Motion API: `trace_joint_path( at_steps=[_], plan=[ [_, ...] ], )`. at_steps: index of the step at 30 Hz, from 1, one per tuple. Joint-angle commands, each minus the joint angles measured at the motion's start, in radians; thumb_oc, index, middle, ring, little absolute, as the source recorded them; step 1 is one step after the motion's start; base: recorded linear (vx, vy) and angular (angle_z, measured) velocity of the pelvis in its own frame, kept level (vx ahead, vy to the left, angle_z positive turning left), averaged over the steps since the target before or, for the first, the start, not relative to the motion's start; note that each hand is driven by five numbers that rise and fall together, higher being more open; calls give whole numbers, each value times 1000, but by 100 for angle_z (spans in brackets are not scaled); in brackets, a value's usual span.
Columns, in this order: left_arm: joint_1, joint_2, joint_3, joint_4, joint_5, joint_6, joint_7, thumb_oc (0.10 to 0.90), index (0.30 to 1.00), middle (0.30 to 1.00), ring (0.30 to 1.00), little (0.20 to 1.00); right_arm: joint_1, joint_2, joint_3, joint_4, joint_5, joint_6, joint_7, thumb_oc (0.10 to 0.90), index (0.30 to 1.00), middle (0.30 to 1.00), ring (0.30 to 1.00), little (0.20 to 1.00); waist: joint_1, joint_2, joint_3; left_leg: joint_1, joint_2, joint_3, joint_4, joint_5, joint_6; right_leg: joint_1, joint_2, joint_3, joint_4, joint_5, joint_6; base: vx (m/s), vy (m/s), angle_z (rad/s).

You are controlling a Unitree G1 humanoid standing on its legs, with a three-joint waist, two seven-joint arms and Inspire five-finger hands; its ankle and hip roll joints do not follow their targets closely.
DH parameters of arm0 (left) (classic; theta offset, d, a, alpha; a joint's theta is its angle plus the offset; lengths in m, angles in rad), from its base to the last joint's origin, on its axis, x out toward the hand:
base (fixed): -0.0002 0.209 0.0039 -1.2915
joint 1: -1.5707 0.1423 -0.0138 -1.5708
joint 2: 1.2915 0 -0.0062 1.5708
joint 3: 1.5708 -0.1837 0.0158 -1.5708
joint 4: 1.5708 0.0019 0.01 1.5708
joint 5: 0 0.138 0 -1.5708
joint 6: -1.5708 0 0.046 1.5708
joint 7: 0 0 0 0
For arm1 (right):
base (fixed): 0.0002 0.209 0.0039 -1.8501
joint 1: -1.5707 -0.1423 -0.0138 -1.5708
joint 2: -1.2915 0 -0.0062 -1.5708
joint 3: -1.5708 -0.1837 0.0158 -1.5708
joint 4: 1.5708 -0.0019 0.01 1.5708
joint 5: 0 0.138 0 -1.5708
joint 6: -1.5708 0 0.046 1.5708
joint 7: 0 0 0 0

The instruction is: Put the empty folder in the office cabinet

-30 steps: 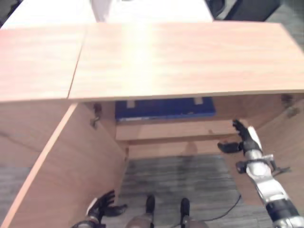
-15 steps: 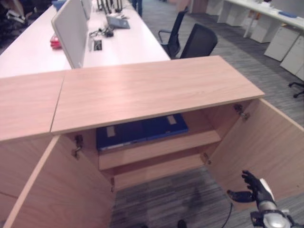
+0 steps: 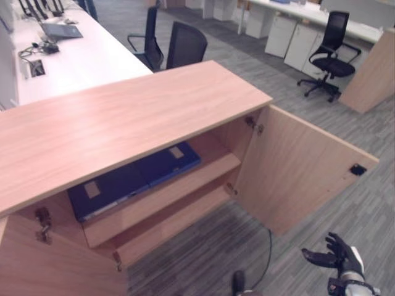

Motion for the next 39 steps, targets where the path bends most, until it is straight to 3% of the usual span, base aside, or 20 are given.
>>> trace_joint_path(
  at_steps=[1, 8, 12, 13, 17, 18, 23, 39],
  plan=[
    [-7, 5, 35, 41, -1, -9, 17, 800, 900, 900, 900, 900, -66, -41, -130, -73, 22, -88, -58, 800, 900, 900, 900, 900, -8, -14, 18, 33, -50, -133, -1, -124, -7, -11, 48, 56, 17, 3, 2, 153, -107, -6],
    [12, -15, 53, 54, -32, -3, 16, 800, 900, 900, 900, 900, -81, -121, -221, -58, 22, -95, -98, 800, 900, 900, 900, 900, -6, -13, -1, 55, -28, -150, 46, -150, -25, 35, 115, 77, -21, -36, -22, 84, -125, -6],
    [1, -16, 57, 65, -48, -2, 25, 800, 900, 900, 900, 900, -119, -172, -250, -45, 22, -103, -118, 800, 900, 900, 900, 900, -3, -14, -2, 34, -13, -154, 103, -165, -35, 39, 127, 73, -12, -54, -41, 45, -136, 4],
    [-12, -11, 57, 74, -59, -2, 32, 800, 900, 900, 900, 900, -157, -217, -257, -15, 28, -113, -135, 800, 900, 900, 900, 900, 4, -15, 0, 27, 0, -159, 137, -180, -43, 47, 137, 71, -5, -73, -50, 21, -135, 3],
    [-27, -8, 56, 87, -64, -1, 36, 800, 900, 900, 900, 900, -184, -250, -258, 4, 33, -120, -144, 800, 900, 900, 900, 900, 7, -18, -2, 18, 5, -163, 152, -178, -49, 49, 142, 68, -3, -78, -60, 33, -110, 11],
    [-37, -2, 51, 102, -64, 1, 47, 800, 900, 900, 900, 900, -221, -305, -252, 32, 40, -124, -147, 800, 900, 900, 900, 900, 16, -18, -5, 25, 14, -169, 153, -178, -56, 57, 151, 66, 5, -90, -69, 69, -166, 16],
    [-44, 8, 47, 119, -51, 4, 57, 800, 900, 900, 900, 900, -268, -383, -227, 76, 52, -131, -133, 800, 900, 900, 900, 900, 24, -13, -1, 34, 28, -175, 140, -166, -70, 66, 161, 57, 7, -105, -79, 35, -124, 11],
    [-25, 54, 17, 113, -88, -13, 56, 800, 900, 900, 900, 900, -564, -576, -34, 241, 148, -157, -85, 800, 900, 900, 900, 900, 66, 30, 24, 40, 42, -207, 113, -123, -98, 93, 173, 19, 0, -125, -99, 14, -74, 8]
  ],
)
